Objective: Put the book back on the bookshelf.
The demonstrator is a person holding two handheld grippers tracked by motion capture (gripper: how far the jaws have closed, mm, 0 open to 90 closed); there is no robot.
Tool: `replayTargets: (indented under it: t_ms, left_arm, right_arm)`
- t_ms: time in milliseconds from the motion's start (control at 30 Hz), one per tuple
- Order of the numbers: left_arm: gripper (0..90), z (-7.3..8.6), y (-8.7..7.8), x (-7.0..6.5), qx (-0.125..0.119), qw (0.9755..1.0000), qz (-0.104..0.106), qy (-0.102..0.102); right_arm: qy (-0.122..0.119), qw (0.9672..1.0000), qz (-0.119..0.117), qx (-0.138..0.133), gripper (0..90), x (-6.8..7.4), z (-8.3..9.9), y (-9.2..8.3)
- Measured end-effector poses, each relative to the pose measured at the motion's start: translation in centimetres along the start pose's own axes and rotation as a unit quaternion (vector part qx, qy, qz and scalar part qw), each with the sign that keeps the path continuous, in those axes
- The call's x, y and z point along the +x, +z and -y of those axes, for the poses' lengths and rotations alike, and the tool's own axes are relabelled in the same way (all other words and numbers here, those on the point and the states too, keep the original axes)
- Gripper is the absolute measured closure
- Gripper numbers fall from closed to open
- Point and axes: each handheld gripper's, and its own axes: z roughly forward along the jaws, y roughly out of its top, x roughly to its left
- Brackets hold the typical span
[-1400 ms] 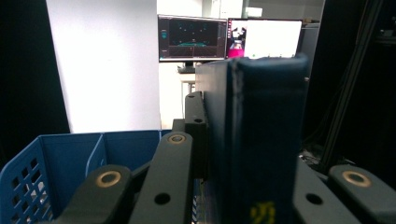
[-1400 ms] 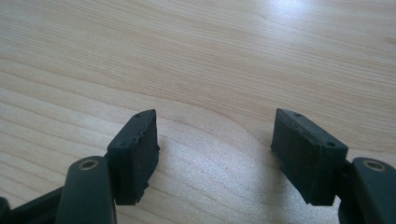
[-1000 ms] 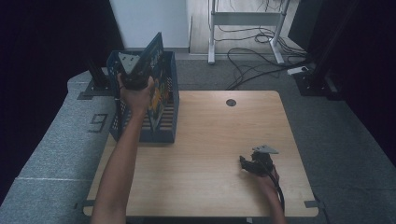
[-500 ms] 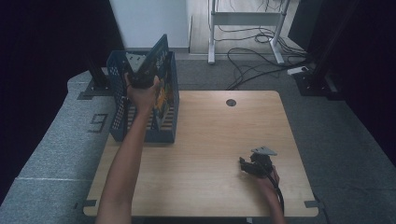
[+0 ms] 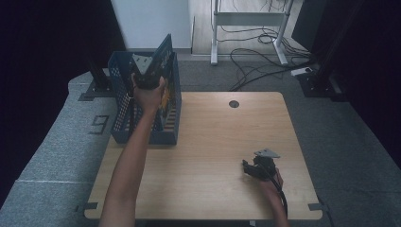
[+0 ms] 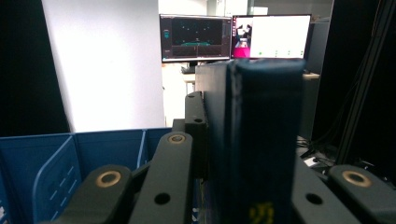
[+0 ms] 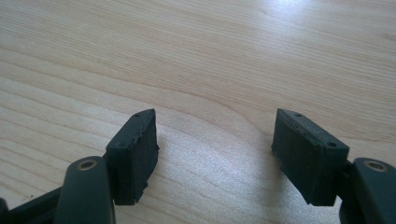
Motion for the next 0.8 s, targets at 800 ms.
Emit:
replayTargets:
  t_ms: [800]
  left_arm:
    - [82.1,5.3,-0.3,-0.6,0.018,0.9998,0.009,-0.002]
  right_arm:
    - [0.001,1.0000,0.000,0.000,30.2,0.0,0.2,-0.2]
